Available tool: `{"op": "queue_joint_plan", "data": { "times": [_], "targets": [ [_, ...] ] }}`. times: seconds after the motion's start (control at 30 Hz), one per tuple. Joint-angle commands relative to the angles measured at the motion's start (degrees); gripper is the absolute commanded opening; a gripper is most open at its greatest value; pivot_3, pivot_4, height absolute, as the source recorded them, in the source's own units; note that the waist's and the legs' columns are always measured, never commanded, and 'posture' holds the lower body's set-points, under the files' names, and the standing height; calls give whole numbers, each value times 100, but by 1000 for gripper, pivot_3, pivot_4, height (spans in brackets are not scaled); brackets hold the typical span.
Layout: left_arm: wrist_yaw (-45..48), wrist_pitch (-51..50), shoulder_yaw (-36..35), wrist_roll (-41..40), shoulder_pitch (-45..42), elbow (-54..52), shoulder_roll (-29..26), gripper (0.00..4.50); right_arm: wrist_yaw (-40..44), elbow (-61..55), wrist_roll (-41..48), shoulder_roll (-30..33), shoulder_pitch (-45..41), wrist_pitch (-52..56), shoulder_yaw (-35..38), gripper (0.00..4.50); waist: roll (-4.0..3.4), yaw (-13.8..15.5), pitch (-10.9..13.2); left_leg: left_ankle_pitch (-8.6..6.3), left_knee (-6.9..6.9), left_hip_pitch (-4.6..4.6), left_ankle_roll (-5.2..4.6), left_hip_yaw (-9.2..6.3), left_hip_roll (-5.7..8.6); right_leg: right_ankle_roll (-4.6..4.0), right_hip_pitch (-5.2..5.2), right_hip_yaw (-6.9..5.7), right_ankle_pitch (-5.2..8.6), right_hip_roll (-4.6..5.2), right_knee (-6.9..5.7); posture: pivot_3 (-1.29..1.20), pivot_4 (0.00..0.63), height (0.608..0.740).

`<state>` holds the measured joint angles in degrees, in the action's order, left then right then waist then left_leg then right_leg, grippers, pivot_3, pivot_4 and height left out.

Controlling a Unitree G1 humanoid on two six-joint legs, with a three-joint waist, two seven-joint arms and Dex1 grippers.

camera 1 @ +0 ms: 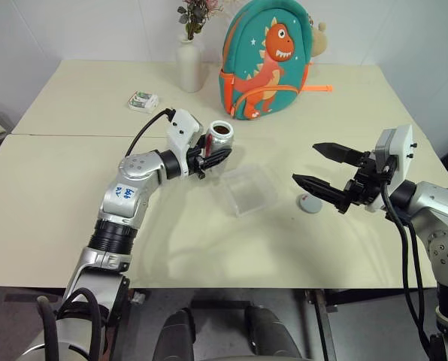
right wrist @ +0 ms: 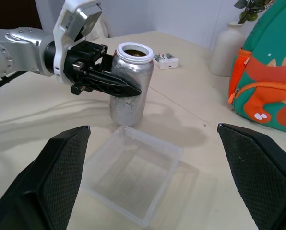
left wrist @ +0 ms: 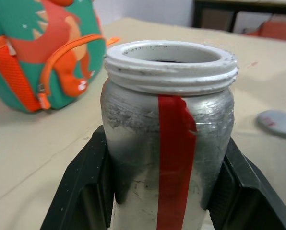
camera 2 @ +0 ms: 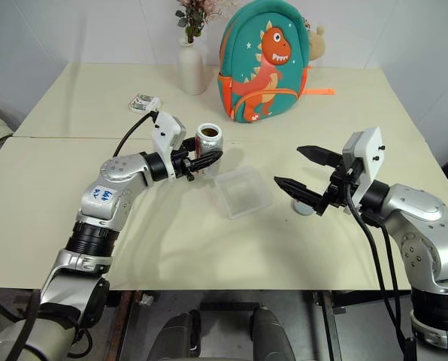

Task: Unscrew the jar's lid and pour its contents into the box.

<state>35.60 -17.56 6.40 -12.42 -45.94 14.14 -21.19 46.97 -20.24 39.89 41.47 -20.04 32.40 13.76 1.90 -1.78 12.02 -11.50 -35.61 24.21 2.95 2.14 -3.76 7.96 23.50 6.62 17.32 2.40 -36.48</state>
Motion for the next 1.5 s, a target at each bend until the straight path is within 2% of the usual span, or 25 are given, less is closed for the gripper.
{"op": "queue_joint_plan", "data": {
  "times": [0.03,0.1,0.2,0.27,0.33,0.47,0.6,0.77,0.97,1.17,1.3,1.43,1.5],
  "targets": [
    [-1218,2250,1008,2479,-585,131,-563,2004,-36,-142,42,-24,-74,-110,80,4480,1,1,1,0,3,0,0,0,0,0,0,1,0,0,3,0,150,740],
    [-2023,3197,1433,3608,-852,360,-835,2004,-57,-136,44,-46,-87,-104,85,4480,2,1,1,0,8,2,1,0,0,1,3,3,-1,0,10,0,150,740],
    [-3639,4153,2376,5894,-1523,582,-1361,2004,-118,-101,77,-128,-137,-96,85,4480,2,21,1,-1,21,5,2,4,2,7,2,9,-6,1,33,0,150,740],
    [-4528,4203,2866,6994,-1833,817,-1423,2004,-155,-85,84,-204,-193,-98,64,4480,1,24,0,-1,32,7,2,9,6,16,-1,13,-15,3,52,0,150,740],
    [-5176,4127,3132,7642,-1994,1026,-1353,2004,-176,-66,73,-259,-247,-100,40,4480,1,28,0,-5,34,8,1,15,9,18,-1,15,-15,6,57,0,150,740],
    [-5978,4144,3563,8467,-2185,1263,-1151,2004,-220,-45,79,-353,-333,-78,32,4480,1,22,0,-7,45,14,1,16,7,15,16,14,-13,3,52,0,150,740],
    [-6321,3751,3892,9276,-2286,1445,-1105,2004,-274,-6,122,-410,-378,-59,106,4480,1,18,0,-7,48,22,1,17,6,13,24,14,-11,2,50,0,150,740],
    [-6563,3582,3944,9565,-2323,1508,-1111,2004,-369,20,202,-502,-427,-44,138,4480,1,25,0,-7,46,19,1,18,6,14,23,14,-11,2,44,0,150,740],
    [-6190,3860,3604,9017,-2172,1376,-1172,2004,-342,102,202,-536,-497,-58,70,4480,1,28,0,-7,46,21,1,19,6,15,23,13,-12,3,45,0,150,740],
    [-5339,4348,2927,7765,-1922,1273,-1344,2004,-291,164,208,-524,-519,-62,63,4480,1,18,0,-6,44,18,1,19,6,14,23,14,-12,3,37,0,150,740],
    [-3895,4293,1633,5264,-1289,1126,-1239,2004,-232,70,257,-494,-429,16,24,4480,0,18,0,-6,44,15,2,21,3,13,23,13,-11,3,29,0,150,740],
    [-1997,2354,129,2594,-686,805,-688,2004,-101,12,268,-386,-380,90,-30,4480,0,19,0,-3,31,14,0,19,3,10,22,8,-9,3,9,0,150,740],
    [-1422,1522,-372,1771,-420,447,-566,2004,-10,-3,253,-318,-378,118,-75,4480,0,-1,0,-1,21,12,-1,17,3,10,21,8,-9,2,-3,0,150,740]
  ]
}}
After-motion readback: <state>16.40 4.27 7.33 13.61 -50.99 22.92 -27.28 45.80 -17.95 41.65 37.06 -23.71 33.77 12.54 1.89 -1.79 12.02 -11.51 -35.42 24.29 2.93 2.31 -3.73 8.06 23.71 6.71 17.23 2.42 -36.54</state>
